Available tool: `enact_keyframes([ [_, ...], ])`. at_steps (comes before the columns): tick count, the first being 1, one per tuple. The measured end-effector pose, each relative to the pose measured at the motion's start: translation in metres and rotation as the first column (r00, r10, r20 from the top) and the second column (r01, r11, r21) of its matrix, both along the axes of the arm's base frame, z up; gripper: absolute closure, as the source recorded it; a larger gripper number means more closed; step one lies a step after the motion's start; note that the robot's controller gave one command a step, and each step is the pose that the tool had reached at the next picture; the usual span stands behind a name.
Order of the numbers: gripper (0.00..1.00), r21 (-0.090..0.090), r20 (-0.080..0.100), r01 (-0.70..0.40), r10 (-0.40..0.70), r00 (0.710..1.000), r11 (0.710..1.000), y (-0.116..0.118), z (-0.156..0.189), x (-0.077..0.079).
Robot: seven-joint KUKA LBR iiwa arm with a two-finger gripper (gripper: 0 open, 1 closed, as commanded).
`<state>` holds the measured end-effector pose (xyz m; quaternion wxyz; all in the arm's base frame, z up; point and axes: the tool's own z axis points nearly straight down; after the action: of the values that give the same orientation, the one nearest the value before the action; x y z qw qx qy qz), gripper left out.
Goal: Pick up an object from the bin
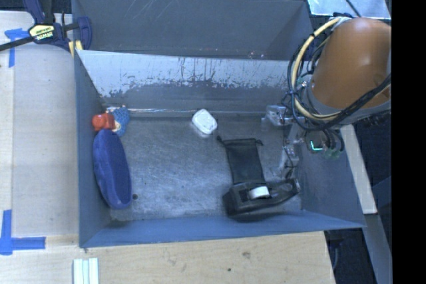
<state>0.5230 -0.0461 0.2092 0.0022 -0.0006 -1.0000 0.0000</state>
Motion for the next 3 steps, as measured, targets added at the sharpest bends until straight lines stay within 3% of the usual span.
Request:
enact_keyframes([
  [1, 0.00, -0.008, 0.023, -0.298, 0.299, 0.954, 0.954, 0.025, -0.108, 0.010],
  [2, 0.00, -0.004, 0.013, -0.399, 0.399, 0.917, 0.917, 0.010, -0.139, 0.103],
  [3, 1.00, -0.002, 0.012, -0.397, 0.397, 0.918, 0.918, 0.010, -0.137, 0.102],
])
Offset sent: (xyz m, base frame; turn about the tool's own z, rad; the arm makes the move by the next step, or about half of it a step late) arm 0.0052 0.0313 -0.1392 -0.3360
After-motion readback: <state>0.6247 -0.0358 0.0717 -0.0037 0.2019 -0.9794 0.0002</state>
